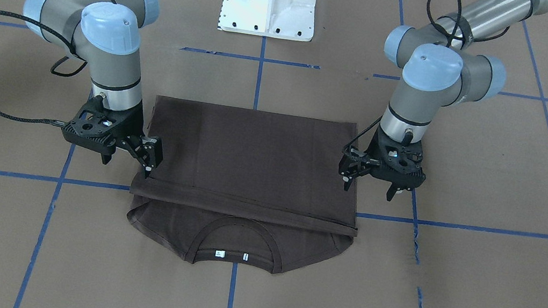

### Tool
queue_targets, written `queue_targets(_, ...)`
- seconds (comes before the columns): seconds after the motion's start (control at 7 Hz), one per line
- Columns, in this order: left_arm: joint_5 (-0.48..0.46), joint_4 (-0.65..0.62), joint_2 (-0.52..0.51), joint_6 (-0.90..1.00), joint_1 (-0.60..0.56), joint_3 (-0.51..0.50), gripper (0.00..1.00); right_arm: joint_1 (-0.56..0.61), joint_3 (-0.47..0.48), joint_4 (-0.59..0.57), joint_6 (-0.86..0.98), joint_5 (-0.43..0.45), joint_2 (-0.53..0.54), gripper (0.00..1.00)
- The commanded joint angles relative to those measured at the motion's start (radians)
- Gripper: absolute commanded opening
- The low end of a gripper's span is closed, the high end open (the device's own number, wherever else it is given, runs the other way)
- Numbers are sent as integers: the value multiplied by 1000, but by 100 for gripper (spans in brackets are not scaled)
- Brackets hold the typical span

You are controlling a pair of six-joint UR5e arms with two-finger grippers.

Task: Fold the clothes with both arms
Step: 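Draw the left gripper back toward the robot while the right gripper holds still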

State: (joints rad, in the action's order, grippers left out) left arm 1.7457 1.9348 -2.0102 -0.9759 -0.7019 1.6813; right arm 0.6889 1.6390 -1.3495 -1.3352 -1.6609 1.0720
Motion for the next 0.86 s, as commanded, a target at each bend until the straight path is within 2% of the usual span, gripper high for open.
queue_targets(0.0, -3, 1, 163, -173, 126, 196, 93, 1, 34, 1, 10, -10, 14, 100)
queue_targets(0.14, -65, 1, 165, -339, 215, 204, 65, 1, 39, 1, 10, -10, 16, 100)
queue_targets(0.29, -78, 1, 165, -384, 266, 199, 61, 1, 39, 0, 10, -10, 19, 100)
queue_targets(0.71, -81, 0, 178, -382, 269, 189, 61, 1, 41, 1, 10, -8, 22, 100)
